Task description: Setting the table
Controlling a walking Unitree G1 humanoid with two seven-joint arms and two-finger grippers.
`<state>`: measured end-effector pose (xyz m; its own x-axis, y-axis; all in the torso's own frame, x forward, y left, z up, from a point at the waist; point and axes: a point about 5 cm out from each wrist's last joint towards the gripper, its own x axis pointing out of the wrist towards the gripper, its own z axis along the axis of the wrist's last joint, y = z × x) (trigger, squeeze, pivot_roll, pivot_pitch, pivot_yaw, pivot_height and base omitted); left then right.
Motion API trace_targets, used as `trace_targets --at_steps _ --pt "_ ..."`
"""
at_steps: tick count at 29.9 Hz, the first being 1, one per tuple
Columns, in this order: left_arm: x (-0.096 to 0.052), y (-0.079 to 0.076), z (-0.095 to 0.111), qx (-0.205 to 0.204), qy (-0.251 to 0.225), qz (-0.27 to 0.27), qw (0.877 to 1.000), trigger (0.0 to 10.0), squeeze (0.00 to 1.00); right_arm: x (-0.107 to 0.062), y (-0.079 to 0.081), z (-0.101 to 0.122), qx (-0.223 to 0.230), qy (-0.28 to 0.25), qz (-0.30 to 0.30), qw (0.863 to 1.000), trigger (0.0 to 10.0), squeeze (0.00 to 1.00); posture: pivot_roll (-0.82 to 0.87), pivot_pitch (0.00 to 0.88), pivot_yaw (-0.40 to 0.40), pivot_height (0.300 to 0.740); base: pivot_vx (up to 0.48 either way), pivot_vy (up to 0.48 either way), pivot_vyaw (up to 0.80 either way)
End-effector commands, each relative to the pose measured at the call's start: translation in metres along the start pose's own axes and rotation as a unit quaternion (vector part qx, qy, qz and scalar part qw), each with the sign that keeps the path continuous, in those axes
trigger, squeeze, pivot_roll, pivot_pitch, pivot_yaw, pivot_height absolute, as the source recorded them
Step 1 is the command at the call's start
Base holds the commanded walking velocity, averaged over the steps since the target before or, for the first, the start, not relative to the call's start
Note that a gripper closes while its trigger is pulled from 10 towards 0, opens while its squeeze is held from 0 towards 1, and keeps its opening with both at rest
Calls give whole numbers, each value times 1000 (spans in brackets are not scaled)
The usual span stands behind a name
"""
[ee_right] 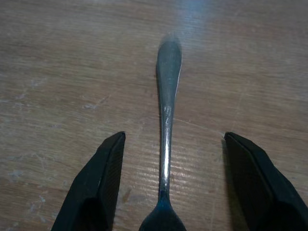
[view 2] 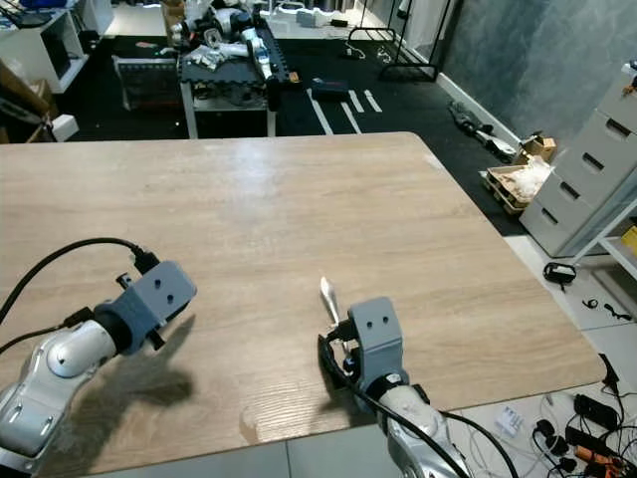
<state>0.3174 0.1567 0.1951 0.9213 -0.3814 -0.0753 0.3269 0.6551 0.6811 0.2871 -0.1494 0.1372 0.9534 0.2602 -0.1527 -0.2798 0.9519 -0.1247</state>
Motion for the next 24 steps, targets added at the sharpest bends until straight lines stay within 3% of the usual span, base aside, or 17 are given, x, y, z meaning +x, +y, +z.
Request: trace_targets --at_steps 1,2,8,11,24 --pt "-1 -2 -3 4 6 -7 1000 10000 0 -1 3 -20 7 61 8 998 5176 0 41 155 50 740 0 0 0" --pt "-1 -2 -3 3 6 -7 1000 10000 0 1 1 -24 15 80 3 997 0 0 41 155 50 740 0 0 0" --pt "-1 -2 -3 1 7 -7 1000 10000 0 1 -1 -29 27 109 11 994 0 0 42 156 48 740 0 0 0" --pt "-1 -2 -3 0 8 -7 1000 10000 0 -1 1 -35 57 132 25 989 0 0 42 156 48 740 0 0 0" --pt "-1 -3 -4 -2 8 -6 1000 10000 0 -5 1 -40 43 157 38 986 0 0 38 149 46 740 0 0 0"
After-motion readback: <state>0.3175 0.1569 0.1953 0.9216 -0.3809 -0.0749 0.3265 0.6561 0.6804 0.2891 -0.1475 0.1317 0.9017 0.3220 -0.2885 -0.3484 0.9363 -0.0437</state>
